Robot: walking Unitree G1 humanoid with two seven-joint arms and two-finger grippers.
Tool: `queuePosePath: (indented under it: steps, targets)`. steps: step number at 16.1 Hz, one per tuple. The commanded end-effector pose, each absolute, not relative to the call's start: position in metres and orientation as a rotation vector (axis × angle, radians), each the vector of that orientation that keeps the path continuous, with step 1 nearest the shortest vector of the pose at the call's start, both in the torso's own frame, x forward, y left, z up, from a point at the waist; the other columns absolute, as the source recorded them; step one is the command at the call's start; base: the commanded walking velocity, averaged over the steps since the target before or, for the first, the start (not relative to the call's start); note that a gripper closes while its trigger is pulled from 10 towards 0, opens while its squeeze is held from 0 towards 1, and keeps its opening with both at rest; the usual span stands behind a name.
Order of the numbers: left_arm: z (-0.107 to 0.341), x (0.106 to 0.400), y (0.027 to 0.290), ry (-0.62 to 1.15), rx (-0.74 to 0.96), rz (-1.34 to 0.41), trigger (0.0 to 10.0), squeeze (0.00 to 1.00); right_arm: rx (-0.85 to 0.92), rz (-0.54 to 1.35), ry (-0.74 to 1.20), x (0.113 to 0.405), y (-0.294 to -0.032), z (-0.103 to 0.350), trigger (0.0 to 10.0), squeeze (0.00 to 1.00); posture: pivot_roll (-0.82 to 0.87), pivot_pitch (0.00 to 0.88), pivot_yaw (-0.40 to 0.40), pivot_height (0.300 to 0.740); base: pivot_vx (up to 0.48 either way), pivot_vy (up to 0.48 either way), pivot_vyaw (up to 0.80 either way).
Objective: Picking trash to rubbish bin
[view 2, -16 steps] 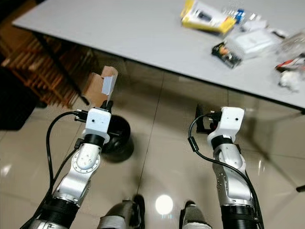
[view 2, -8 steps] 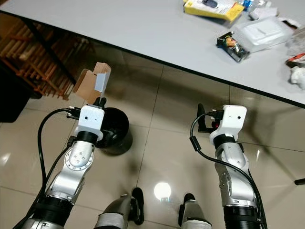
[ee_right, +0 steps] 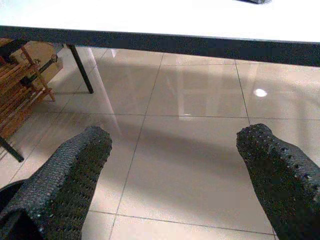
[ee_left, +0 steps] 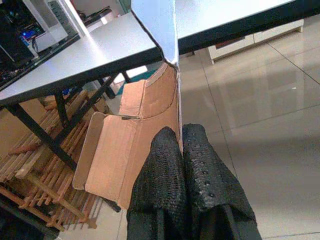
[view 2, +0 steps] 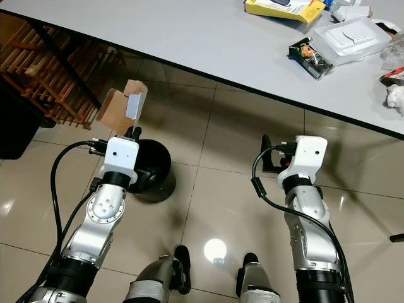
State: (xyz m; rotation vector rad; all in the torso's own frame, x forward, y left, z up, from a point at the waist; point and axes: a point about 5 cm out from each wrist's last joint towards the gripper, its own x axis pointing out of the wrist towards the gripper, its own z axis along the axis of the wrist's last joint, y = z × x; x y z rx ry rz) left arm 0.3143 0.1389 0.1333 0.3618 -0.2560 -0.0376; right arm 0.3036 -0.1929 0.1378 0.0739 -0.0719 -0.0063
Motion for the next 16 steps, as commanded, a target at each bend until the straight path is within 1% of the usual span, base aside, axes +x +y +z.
queuePosePath:
  steps: [1, 3, 11, 14, 15, 16]
  targets:
    - [0.131, 0.314, 0.141, -0.244, 0.376, -0.045, 10.0, 0.0, 0.072, -0.018, -0.068, 0.302, -0.196, 0.138, 10.0, 0.0, 0.05, 0.332, 0.08, 0.74, 0.0, 0.0, 0.0]
    - [0.131, 0.314, 0.139, -0.246, 0.377, -0.047, 10.0, 0.0, 0.077, -0.005, -0.069, 0.302, -0.192, 0.138, 10.0, 0.0, 0.05, 0.323, 0.076, 0.74, 0.0, 0.0, 0.0]
    - [0.126, 0.313, 0.137, -0.233, 0.367, -0.058, 10.0, 0.0, 0.083, -0.01, -0.059, 0.301, -0.192, 0.134, 10.0, 0.0, 0.05, 0.327, 0.083, 0.74, 0.0, 0.0, 0.0]
    - [0.104, 0.309, 0.142, -0.148, 0.374, -0.054, 10.0, 0.0, 0.084, 0.022, 0.0, 0.298, -0.187, 0.119, 10.0, 0.0, 0.05, 0.321, 0.085, 0.74, 0.0, 0.0, 0.0]
    - [0.086, 0.306, 0.144, -0.07, 0.348, -0.05, 10.0, 0.0, 0.075, 0.036, 0.045, 0.295, -0.184, 0.105, 10.0, 0.0, 0.05, 0.317, 0.084, 0.74, 0.0, 0.0, 0.0]
    - [0.08, 0.303, 0.145, -0.042, 0.341, -0.053, 10.0, 0.0, 0.079, 0.035, 0.065, 0.293, -0.184, 0.099, 10.0, 0.0, 0.05, 0.316, 0.084, 0.74, 0.0, 0.0, 0.0]
